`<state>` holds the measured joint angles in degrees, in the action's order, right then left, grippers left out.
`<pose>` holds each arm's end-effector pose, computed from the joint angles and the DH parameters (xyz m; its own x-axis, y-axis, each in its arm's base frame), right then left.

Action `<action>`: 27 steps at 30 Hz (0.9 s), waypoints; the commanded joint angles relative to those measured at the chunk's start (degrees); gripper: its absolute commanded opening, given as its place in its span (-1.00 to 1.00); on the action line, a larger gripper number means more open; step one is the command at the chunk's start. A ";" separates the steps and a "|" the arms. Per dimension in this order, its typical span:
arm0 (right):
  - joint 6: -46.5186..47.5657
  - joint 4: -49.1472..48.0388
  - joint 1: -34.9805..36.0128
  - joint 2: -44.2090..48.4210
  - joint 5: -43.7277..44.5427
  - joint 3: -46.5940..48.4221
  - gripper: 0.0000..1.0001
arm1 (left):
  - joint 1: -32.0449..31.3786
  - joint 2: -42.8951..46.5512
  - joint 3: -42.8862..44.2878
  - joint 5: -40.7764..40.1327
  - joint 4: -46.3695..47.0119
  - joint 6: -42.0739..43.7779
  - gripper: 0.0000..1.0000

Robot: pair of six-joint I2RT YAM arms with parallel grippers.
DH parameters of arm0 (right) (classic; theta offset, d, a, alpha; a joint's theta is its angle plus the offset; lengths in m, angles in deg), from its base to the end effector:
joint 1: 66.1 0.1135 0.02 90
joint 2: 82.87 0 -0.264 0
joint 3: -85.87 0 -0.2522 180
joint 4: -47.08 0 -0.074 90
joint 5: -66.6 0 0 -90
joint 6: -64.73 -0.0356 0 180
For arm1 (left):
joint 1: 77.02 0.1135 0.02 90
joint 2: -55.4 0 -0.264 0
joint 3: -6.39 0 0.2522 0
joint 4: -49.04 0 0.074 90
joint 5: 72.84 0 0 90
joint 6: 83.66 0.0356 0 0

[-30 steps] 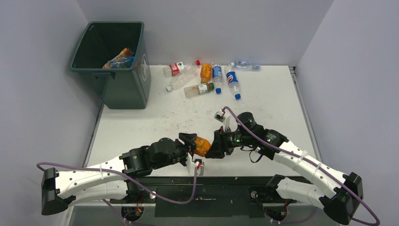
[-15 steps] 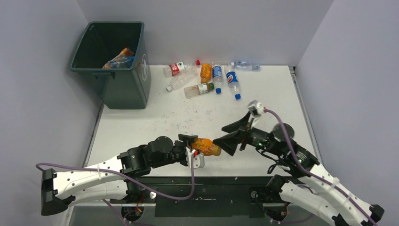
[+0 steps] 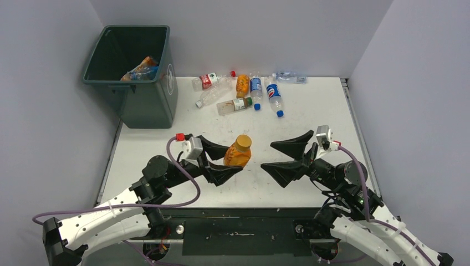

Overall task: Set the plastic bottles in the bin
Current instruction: Pick up the plastic bottle at the center of the board.

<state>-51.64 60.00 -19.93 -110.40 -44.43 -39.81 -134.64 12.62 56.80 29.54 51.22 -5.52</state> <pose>0.0705 0.0919 0.3749 -0.2575 0.3304 -0.9080 -0.8932 0.2771 0.3541 0.0918 -0.1590 0.3448 -0.1035 -0.2117 -0.9719 0.9367 0.3077 -0.1668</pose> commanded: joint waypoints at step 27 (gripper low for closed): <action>-15.89 -46.12 3.21 -15.03 -5.52 -9.81 0.98 | 1.11 -7.07 -4.39 6.92 34.00 -25.13 -0.70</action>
<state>-66.96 21.46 -17.88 -124.61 -50.82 -49.74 -133.18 5.45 51.27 36.47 82.24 -30.98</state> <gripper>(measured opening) 0.963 0.585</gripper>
